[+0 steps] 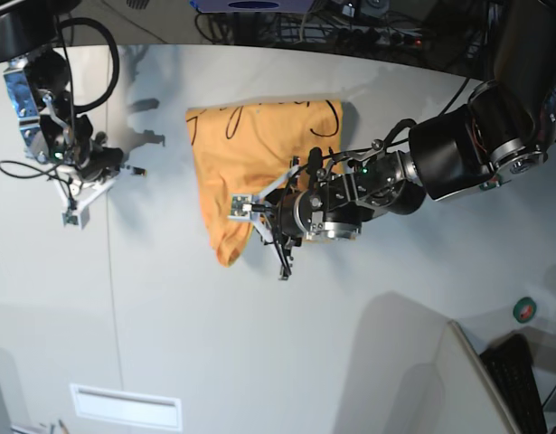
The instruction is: Layout the t-shirt on the table in an organized manner, then fold the t-shirt properly
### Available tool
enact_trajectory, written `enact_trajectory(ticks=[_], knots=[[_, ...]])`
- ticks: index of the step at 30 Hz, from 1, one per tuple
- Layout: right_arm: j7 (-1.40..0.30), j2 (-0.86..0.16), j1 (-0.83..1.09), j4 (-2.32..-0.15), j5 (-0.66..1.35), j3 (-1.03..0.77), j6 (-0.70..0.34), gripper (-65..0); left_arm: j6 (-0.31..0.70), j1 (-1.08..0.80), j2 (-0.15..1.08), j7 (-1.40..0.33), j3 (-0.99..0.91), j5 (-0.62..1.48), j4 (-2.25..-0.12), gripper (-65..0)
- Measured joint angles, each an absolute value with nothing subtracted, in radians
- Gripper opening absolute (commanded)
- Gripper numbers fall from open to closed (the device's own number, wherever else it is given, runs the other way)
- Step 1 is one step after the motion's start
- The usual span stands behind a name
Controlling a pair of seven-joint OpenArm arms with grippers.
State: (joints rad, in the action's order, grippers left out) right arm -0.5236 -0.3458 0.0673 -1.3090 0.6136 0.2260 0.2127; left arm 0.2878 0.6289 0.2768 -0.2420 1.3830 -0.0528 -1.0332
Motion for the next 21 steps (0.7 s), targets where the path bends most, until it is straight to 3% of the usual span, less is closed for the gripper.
enact_trajectory(ticks=[11,15,17,19,21], knots=[[-0.524,-0.339,0.067,-1.309,0.614,0.226,0.212,-65.0,0.288,0.629,0.260,-0.250,1.383,-0.052,-1.034,-65.0],[-0.523,-0.339,0.064,-1.309,0.614,0.226,0.212,-65.0,0.288,0.632,0.251,-0.250,1.383,-0.052,-1.038,-37.4],[-0.524,-0.339,0.062,-1.309,0.614,0.229,0.212,-65.0,0.288,0.645,0.256,-0.250,1.383,-0.049,-1.058,-26.8],[-0.523,-0.338,0.062,-1.309,0.614,0.229,0.212,-65.0,0.288,0.658,0.261,-0.250,1.377,-0.049,-1.084,-22.1],[-0.524,-0.338,0.062,-1.309,0.614,0.229,0.212,-65.0,0.298,0.653,0.260,-0.250,1.307,-0.047,-1.108,-21.7]])
